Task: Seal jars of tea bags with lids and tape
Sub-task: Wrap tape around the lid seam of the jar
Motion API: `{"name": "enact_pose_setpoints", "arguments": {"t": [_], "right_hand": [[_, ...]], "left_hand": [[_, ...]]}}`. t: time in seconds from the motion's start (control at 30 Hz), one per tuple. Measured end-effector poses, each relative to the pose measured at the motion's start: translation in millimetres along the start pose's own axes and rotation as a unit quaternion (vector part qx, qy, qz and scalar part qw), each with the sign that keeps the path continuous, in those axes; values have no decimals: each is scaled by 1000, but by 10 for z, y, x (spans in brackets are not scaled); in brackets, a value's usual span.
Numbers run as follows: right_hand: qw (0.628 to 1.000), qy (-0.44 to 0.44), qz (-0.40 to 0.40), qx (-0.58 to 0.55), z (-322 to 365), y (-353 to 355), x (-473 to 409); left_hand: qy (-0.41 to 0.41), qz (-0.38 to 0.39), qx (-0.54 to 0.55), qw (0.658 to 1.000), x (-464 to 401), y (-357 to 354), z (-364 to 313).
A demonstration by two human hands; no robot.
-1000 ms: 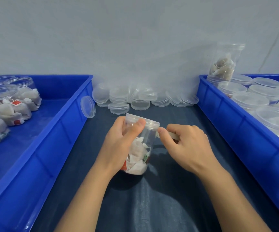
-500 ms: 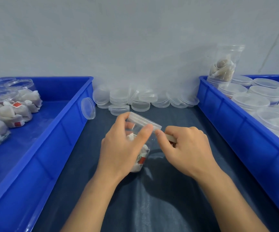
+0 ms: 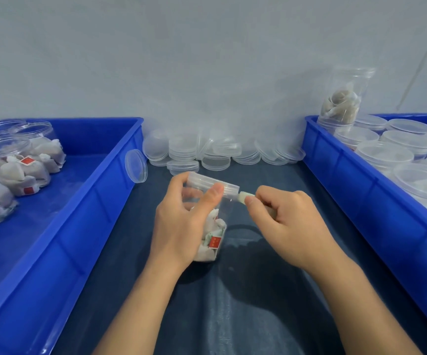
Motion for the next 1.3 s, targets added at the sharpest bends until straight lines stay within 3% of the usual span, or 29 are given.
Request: {"name": "enact_pose_setpoints", "arguments": {"t": [0.2, 0.77, 1.03, 1.3], "right_hand": [[997, 9, -23, 73, -45, -7, -4], [999, -35, -19, 26, -15, -18, -21], [997, -43, -25, 54, 44, -2, 13], [996, -48, -37, 67, 66, 17, 57]], "left_hand": [[-5, 10, 22, 1000, -10, 7, 23], [23, 43, 135, 990, 37, -98, 35], [13, 55, 104, 993, 45, -82, 66], [-16, 17, -26, 999, 58, -25, -37]]}}
Point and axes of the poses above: each hand's wrist, its own x-axis away from the middle knuckle, its own y-axis out of the back of the hand, z = x × y, the point moved 4 cm from there along -x, towards the middle knuckle, and after that the axes turned 5 degrees about z, right-handed, at the moved point
